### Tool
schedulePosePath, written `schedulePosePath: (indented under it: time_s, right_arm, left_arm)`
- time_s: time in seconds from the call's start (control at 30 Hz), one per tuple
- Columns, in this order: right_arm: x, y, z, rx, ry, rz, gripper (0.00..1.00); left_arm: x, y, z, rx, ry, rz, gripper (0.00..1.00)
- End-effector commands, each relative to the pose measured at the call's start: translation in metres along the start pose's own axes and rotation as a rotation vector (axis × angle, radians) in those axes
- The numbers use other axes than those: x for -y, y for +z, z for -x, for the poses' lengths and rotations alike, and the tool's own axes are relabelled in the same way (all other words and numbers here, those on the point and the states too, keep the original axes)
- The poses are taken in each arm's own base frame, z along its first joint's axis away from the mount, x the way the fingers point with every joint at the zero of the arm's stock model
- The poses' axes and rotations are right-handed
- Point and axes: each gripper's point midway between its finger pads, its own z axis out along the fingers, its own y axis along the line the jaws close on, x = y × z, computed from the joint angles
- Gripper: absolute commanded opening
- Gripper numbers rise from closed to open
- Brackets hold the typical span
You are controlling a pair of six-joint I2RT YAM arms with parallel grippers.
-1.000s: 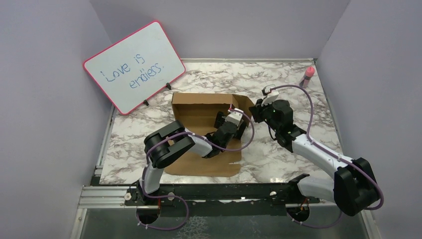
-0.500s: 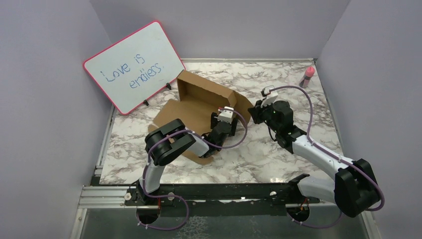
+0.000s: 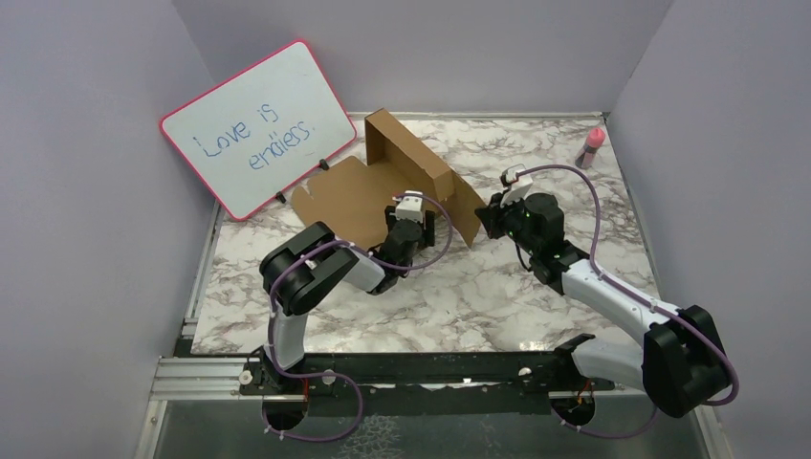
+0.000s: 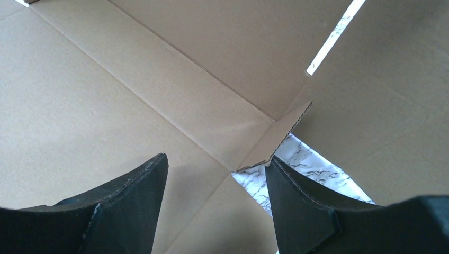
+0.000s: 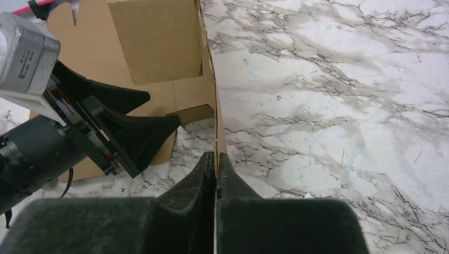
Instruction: Fold the paper box
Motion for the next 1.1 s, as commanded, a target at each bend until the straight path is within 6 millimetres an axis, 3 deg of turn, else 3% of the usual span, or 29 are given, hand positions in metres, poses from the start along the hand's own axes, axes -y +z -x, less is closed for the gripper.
schedulePosePath:
  time_s: [0.0, 0.2, 0.37, 0.53, 0.67, 0.9, 1.07]
  right_arm:
    - [-0.012, 0.000, 0.012, 0.029, -0.026, 0.066, 0.02]
    - [-0.022, 0.001, 0.015, 0.028, -0.012, 0.117, 0.03]
    - [-0.032, 0.001, 0.016, 0.023, 0.013, 0.166, 0.06]
    - [-0.048, -0.002, 0.026, 0.031, 0.025, 0.255, 0.14]
    - [-0.052, -0.006, 0.035, 0.049, 0.040, 0.266, 0.26]
    - [-0.048, -0.013, 0.065, 0.076, 0.002, 0.234, 0.41]
    - [-0.018, -0.014, 0.100, 0.156, -0.034, 0.056, 0.49]
  left_arm:
    - [0.013, 0.000, 0.025, 0.036, -0.048, -0.118, 0.69]
    - [0.009, 0.010, 0.016, -0.007, -0.049, -0.184, 0.68]
    - [0.007, 0.016, -0.003, -0.056, -0.061, -0.213, 0.61]
    - [0.002, 0.017, -0.012, -0.085, -0.076, -0.224, 0.48]
    - [-0.004, 0.018, -0.016, -0.103, -0.092, -0.228, 0.45]
    - [-0.010, 0.020, -0.025, -0.134, -0.113, -0.247, 0.45]
    - [-0.011, 0.021, -0.028, -0.149, -0.123, -0.266, 0.44]
